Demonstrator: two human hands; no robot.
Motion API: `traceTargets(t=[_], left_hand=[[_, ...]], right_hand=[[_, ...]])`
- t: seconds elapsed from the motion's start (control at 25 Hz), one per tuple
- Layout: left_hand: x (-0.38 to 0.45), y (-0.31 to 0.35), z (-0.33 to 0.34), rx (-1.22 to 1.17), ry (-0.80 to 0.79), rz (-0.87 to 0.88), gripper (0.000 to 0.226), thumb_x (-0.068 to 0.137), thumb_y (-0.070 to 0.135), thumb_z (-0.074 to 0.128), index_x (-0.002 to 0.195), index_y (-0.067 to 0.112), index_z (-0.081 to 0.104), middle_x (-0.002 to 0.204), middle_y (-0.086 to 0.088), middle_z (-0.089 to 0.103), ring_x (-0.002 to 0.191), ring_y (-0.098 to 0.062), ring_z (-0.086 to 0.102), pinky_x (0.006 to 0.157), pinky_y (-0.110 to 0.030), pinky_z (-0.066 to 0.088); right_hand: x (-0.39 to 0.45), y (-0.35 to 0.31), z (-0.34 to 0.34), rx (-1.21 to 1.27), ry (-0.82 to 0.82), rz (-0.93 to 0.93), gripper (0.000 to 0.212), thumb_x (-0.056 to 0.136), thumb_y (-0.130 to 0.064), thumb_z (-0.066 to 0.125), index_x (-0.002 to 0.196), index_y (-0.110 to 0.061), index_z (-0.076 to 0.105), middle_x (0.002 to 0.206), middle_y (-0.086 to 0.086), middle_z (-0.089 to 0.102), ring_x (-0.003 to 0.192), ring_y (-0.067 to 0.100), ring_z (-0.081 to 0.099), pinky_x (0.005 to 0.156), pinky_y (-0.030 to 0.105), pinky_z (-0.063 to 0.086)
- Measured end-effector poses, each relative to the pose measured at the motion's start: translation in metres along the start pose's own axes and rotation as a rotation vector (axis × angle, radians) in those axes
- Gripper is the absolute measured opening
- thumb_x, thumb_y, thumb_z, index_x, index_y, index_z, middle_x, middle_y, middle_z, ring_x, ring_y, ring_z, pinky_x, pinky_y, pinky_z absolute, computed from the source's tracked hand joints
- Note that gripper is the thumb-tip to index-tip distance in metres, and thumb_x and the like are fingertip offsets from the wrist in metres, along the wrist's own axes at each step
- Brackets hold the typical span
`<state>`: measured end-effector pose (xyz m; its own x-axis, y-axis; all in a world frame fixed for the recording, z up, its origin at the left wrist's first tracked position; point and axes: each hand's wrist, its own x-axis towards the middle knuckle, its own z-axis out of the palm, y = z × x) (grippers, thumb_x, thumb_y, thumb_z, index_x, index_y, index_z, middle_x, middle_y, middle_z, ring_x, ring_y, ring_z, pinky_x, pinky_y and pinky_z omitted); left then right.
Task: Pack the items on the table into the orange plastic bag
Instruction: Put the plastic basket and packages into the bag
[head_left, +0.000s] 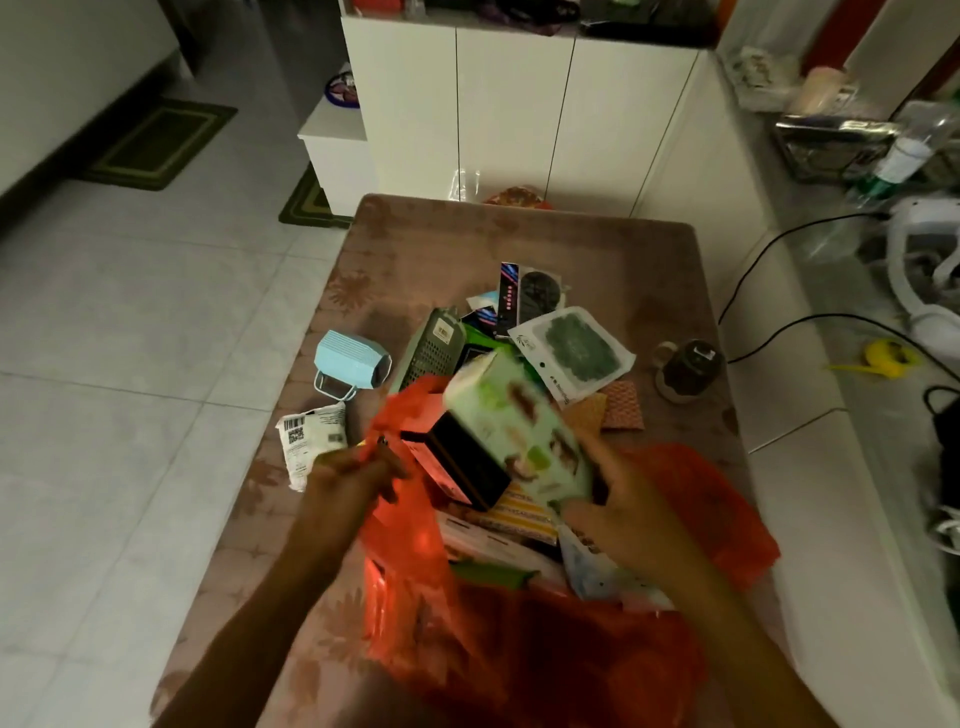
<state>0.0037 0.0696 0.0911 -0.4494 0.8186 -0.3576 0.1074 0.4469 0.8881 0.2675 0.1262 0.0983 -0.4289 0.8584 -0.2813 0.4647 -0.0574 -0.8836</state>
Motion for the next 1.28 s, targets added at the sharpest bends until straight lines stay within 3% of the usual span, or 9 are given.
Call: traceTargets(t=[0.16, 0.24, 0.36, 0.52, 0.6, 0.8, 0.96, 1.2, 1.28], left_hand=[[-0.004, 0.038, -0.039, -0.499, -0.003, 0.146, 0.028, 0.085, -0.003, 0.04, 0.087, 0.006, 0.067, 0.048, -0.005, 0.042, 0.039, -0.019, 0.036, 0.054, -0.028, 0.046], [-0.005, 0.048, -0.04, -0.488, -0.042, 0.187, 0.027, 0.09, 0.001, 0.04, 0.098, 0.005, 0.066, 0.051, -0.006, 0.043, 0.039, -0.017, 0.029, 0.045, -0.025, 0.038], [-0.005, 0.044, -0.031, -0.303, -0.118, 0.187, 0.033, 0.1, 0.021, 0.039, 0.087, 0.01, 0.068, 0.05, -0.008, 0.044, 0.039, -0.018, 0.03, 0.041, -0.022, 0.027], [-0.01, 0.007, -0.019, -0.06, -0.2, 0.039, 0.04, 0.099, 0.032, 0.042, 0.078, 0.011, 0.069, 0.046, -0.006, 0.045, 0.041, -0.015, 0.033, 0.041, -0.019, 0.024], [-0.011, -0.009, -0.019, -0.072, -0.16, -0.041, 0.039, 0.098, 0.031, 0.045, 0.078, 0.009, 0.069, 0.045, -0.001, 0.046, 0.043, -0.015, 0.035, 0.041, -0.018, 0.025], [0.0, -0.022, -0.029, -0.249, 0.131, -0.126, 0.042, 0.1, 0.035, 0.039, 0.09, 0.004, 0.066, 0.065, -0.013, 0.059, 0.052, -0.02, 0.049, 0.046, -0.025, 0.036], [0.05, -0.046, -0.04, -0.206, 0.341, -0.185, 0.021, 0.093, 0.024, 0.055, 0.104, 0.009, 0.063, 0.089, -0.013, 0.067, 0.077, -0.028, 0.058, 0.061, -0.03, 0.043], [0.137, -0.092, -0.022, -0.165, 0.005, -0.458, 0.055, 0.073, 0.043, 0.077, 0.113, 0.009, 0.063, 0.099, -0.01, 0.071, 0.088, -0.026, 0.064, 0.065, -0.031, 0.048], [0.148, -0.095, -0.01, -0.246, -0.014, -0.492, 0.044, 0.078, 0.03, 0.076, 0.111, 0.004, 0.064, 0.085, -0.009, 0.072, 0.066, -0.019, 0.064, 0.056, -0.025, 0.047]], right_hand=[[0.001, 0.043, 0.029, -0.489, -0.177, 0.037, 0.069, 0.081, -0.024, 0.065, 0.14, -0.047, 0.037, 0.128, -0.018, 0.053, 0.107, 0.005, 0.056, 0.079, 0.018, 0.046], [0.0, 0.056, 0.035, -0.489, -0.289, 0.069, 0.072, 0.085, -0.023, 0.063, 0.143, -0.051, 0.031, 0.139, -0.012, 0.049, 0.113, 0.01, 0.056, 0.086, 0.023, 0.049], [0.001, 0.063, 0.045, -0.43, -0.483, 0.113, 0.072, 0.086, -0.017, 0.064, 0.139, -0.056, 0.034, 0.14, -0.013, 0.046, 0.112, 0.009, 0.058, 0.091, 0.03, 0.053], [0.013, 0.059, 0.056, -0.367, -0.398, -0.039, 0.056, 0.085, -0.033, 0.07, 0.137, -0.035, 0.051, 0.133, -0.011, 0.051, 0.116, 0.004, 0.053, 0.101, 0.032, 0.046], [0.01, 0.061, 0.063, -0.34, -0.412, -0.069, 0.054, 0.082, -0.039, 0.07, 0.133, -0.037, 0.054, 0.127, -0.017, 0.053, 0.113, 0.0, 0.054, 0.099, 0.03, 0.047], [0.013, 0.057, 0.073, -0.401, -0.358, -0.118, 0.05, 0.081, -0.041, 0.07, 0.129, -0.038, 0.058, 0.123, -0.018, 0.061, 0.105, -0.003, 0.056, 0.092, 0.027, 0.049], [0.008, 0.046, 0.069, -0.319, -0.23, -0.095, 0.04, 0.081, -0.051, 0.064, 0.116, -0.032, 0.068, 0.116, -0.023, 0.06, 0.107, -0.004, 0.053, 0.09, 0.026, 0.051], [-0.009, 0.035, 0.054, -0.269, -0.041, 0.007, 0.025, 0.085, -0.051, 0.061, 0.103, -0.034, 0.067, 0.107, -0.029, 0.056, 0.105, -0.01, 0.05, 0.083, 0.017, 0.046], [-0.014, 0.038, 0.054, -0.229, -0.003, 0.047, 0.034, 0.08, -0.06, 0.057, 0.101, -0.035, 0.067, 0.106, -0.025, 0.059, 0.101, -0.006, 0.054, 0.082, 0.021, 0.049]])
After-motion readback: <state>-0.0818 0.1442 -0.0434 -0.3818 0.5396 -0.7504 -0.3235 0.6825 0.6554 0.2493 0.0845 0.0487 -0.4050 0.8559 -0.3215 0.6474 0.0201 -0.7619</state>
